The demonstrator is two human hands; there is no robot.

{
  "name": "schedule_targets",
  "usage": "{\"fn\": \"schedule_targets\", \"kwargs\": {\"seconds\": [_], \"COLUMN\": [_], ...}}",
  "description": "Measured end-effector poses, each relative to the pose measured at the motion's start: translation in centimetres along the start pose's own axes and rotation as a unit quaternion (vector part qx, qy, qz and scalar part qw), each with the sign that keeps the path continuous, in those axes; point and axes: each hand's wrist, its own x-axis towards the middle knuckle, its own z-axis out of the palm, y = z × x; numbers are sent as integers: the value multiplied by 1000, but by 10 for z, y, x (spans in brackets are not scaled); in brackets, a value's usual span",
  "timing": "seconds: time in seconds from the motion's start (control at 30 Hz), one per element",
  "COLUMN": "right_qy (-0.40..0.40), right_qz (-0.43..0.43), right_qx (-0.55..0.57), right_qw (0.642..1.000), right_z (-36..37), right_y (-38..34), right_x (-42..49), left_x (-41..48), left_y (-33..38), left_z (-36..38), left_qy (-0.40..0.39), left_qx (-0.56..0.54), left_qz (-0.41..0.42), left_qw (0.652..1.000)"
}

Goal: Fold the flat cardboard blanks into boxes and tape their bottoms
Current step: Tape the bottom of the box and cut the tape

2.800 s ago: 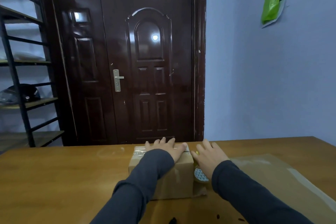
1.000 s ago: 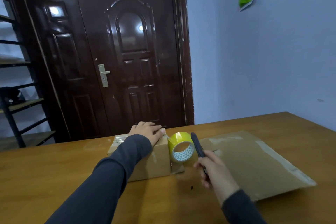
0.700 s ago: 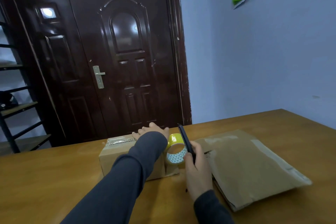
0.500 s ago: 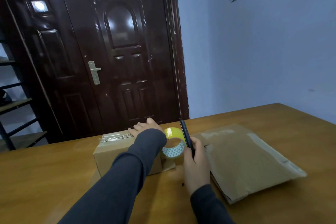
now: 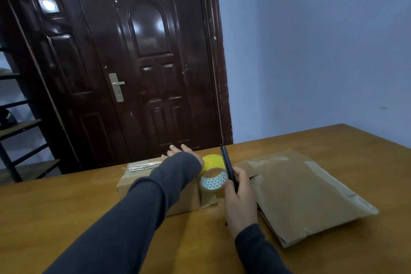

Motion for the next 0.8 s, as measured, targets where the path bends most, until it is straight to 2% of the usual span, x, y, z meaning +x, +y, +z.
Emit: {"fn": "schedule_targets", "kwargs": {"seconds": [0.23, 0.37, 0.5, 0.63, 0.8], "right_qy": [4, -40, -72, -80, -15], "right_qz": [-6, -11, -6, 17, 33], "right_qx": [-6, -13, -37, -48, -43], "right_qw": [1000, 999, 997, 995, 998], "right_z": [1, 4, 16, 34, 47], "right_y": [0, -6, -11, -14, -18], "right_x": [0, -2, -4, -7, -3], "left_x": [-13, 3, 7, 5, 3], "left_y": [-14, -36, -66, -69, -71], "left_z": [-2, -15, -12, -3, -1], "left_qy": [4, -17, 38, 70, 84], "left_qx": [38, 21, 7, -12, -8], "left_qz": [84, 163, 236, 249, 254], "left_qw": [996, 986, 971, 966, 963]}}
